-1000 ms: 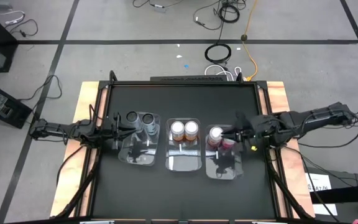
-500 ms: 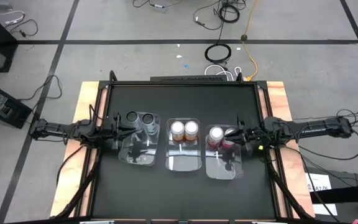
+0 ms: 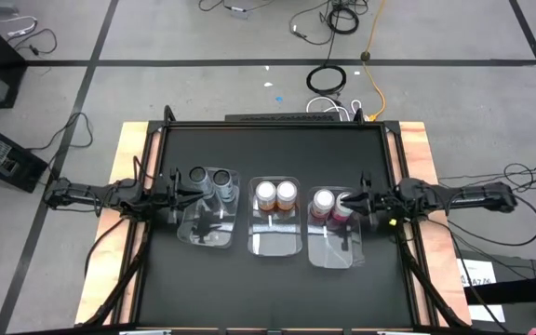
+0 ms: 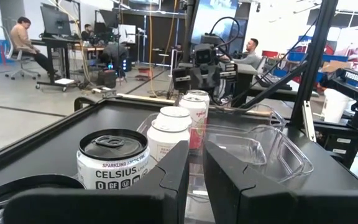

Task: Sort soda cans
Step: Return to Home Position

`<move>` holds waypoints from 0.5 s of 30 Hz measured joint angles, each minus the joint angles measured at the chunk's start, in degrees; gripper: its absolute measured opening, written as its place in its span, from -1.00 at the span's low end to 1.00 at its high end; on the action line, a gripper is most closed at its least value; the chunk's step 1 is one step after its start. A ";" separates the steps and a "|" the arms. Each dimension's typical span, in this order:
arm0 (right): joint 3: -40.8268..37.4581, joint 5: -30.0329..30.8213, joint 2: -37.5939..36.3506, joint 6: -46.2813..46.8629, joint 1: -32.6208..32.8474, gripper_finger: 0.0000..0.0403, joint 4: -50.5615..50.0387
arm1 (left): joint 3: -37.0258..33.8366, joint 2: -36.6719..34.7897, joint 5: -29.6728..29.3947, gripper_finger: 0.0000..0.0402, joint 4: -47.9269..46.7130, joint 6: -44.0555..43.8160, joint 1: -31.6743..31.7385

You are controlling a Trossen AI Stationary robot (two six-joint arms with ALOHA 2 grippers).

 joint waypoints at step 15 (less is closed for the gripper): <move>0.00 -0.52 -0.87 -1.37 0.14 -0.75 -0.07 | 0.00 0.00 -0.01 -0.71 -0.02 -0.02 0.00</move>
